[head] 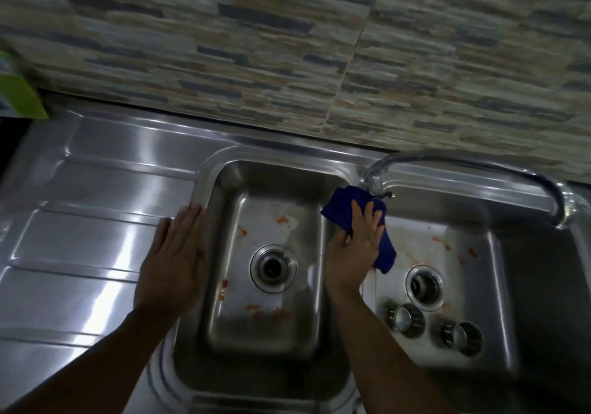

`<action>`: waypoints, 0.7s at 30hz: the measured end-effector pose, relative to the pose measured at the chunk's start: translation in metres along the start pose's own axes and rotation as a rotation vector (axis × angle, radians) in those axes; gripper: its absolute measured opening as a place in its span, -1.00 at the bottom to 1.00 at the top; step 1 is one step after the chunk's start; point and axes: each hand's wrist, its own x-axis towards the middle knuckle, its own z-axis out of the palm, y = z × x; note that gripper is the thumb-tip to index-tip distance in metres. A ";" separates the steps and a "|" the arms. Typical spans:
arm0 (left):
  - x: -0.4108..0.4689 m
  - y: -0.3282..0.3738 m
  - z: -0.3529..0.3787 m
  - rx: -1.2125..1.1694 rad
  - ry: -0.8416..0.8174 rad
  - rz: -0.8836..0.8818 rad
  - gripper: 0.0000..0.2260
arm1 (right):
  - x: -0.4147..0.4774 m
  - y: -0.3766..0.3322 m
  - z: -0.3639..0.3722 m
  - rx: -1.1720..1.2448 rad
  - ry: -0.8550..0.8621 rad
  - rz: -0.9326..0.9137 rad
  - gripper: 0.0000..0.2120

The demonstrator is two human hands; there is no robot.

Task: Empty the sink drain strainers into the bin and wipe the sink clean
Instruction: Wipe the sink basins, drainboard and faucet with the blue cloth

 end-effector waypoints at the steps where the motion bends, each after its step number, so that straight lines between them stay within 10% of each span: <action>1: 0.001 0.000 0.000 -0.011 0.007 0.003 -0.42 | 0.002 -0.004 0.006 -0.007 0.018 0.015 -0.47; 11: 0.005 -0.006 0.003 -0.008 -0.043 -0.020 -0.43 | 0.002 -0.089 0.089 0.242 -0.005 0.323 -0.51; 17: 0.005 -0.014 0.014 -0.021 -0.052 -0.019 -0.35 | -0.003 -0.142 0.083 0.584 0.181 0.069 -0.62; 21: 0.005 -0.014 0.014 -0.030 -0.038 -0.009 -0.35 | 0.015 -0.157 0.101 0.448 -0.060 -0.341 -0.52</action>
